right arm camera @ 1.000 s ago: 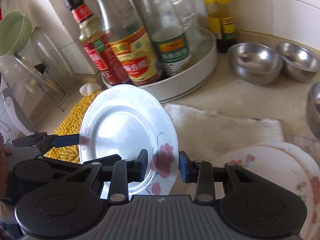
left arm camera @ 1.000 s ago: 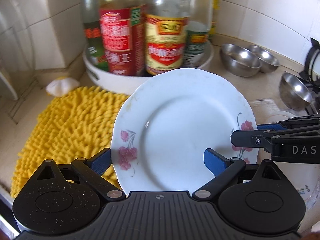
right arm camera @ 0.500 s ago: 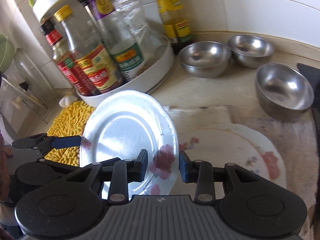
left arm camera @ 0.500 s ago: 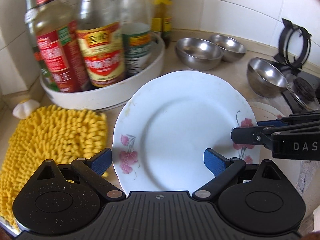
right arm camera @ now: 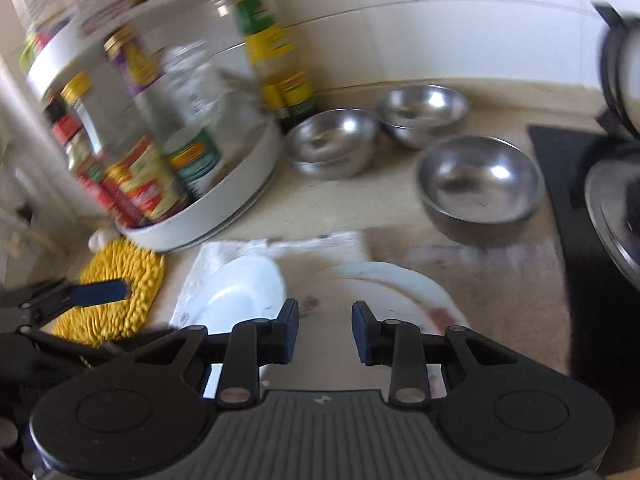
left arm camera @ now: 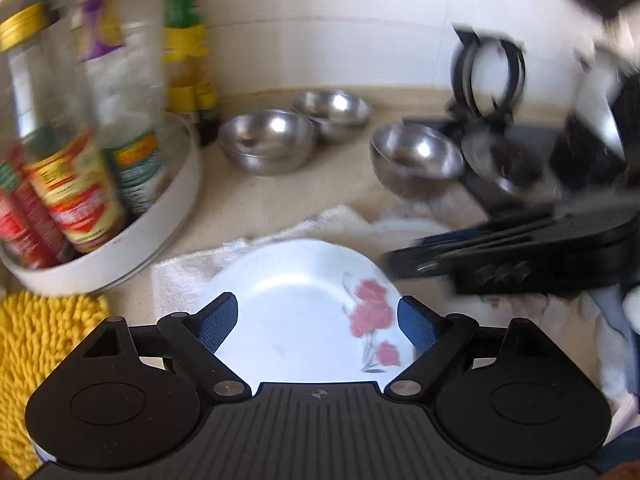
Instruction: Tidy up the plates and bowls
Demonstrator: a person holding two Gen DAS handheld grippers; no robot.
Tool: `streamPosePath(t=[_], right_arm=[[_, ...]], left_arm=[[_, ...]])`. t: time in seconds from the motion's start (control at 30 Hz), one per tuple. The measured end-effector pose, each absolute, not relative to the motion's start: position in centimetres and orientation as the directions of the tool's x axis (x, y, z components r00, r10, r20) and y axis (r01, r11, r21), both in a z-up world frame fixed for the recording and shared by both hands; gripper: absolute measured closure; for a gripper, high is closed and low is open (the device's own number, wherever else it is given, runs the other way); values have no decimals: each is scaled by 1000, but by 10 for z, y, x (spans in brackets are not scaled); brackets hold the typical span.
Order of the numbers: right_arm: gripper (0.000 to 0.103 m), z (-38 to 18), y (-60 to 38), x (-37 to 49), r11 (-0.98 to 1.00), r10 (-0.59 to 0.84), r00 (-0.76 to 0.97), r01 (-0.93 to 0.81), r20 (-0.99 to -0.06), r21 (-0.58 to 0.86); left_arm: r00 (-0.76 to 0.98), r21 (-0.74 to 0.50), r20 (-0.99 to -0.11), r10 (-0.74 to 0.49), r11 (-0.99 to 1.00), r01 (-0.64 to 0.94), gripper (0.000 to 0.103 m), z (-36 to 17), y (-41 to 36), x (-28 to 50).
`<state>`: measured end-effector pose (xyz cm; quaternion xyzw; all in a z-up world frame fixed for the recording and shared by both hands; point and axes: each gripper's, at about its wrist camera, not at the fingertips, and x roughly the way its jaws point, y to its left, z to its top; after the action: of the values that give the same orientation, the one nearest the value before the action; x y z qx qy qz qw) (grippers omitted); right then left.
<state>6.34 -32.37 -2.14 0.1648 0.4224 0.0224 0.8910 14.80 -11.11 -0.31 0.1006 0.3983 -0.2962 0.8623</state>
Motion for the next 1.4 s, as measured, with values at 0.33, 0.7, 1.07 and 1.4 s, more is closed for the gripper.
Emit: streamPosePath(t=[0.33,0.7,1.07,1.4], right_arm=[[66,-40,-290,89,947,270,559,-7,-784,321],[61,-58,-281,98,945,290,496,-11,-818,328],[62,-54,-298,94,949,274,503,-2,-820,316],[65,-60,-289,100,950,296,501,-70,-813,303]], left_arm=[[390,-253,-835,-388,900,355,11,-48,-45,193],[310,-304,-829,-466,840,450,6,-71,-66,202],[263,-380,-784,-562,770,513,18,-55,-78,200],[225,-451,-799,-557,804,388,11,-72,-48,211]])
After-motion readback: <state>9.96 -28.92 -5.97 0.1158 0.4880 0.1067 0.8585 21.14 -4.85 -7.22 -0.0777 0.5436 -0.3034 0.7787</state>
